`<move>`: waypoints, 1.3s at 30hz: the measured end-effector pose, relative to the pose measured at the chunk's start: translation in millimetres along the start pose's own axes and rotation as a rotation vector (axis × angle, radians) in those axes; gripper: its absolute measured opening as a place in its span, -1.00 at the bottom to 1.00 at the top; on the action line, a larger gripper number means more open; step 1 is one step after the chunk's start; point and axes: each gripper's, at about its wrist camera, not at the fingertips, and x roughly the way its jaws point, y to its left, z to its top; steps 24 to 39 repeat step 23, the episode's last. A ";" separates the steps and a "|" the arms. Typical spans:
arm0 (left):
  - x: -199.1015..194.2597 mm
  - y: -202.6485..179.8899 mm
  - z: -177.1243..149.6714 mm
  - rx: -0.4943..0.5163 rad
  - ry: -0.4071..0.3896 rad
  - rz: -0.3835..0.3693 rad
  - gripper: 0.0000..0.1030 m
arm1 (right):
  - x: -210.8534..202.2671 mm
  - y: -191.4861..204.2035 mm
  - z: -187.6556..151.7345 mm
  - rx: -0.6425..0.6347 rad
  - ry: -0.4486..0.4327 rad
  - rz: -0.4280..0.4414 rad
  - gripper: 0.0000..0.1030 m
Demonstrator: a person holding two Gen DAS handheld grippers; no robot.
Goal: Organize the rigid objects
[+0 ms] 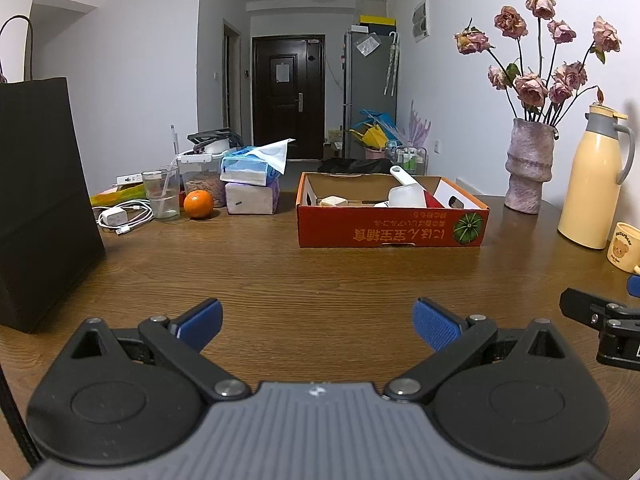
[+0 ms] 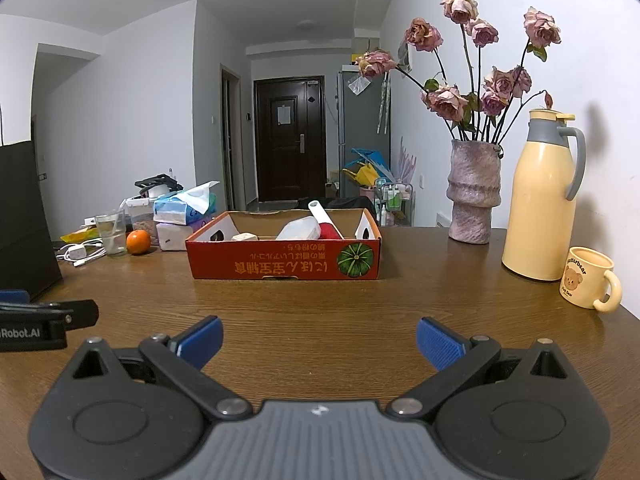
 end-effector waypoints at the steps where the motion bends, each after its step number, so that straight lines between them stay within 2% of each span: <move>1: 0.6 -0.4 0.0 0.001 0.001 0.002 1.00 | 0.0 -0.1 0.0 0.000 0.000 0.000 1.00; 39: 7.8 -2.0 -1.7 -0.007 0.017 -0.018 1.00 | 0.9 -0.4 0.2 0.001 0.003 0.001 1.00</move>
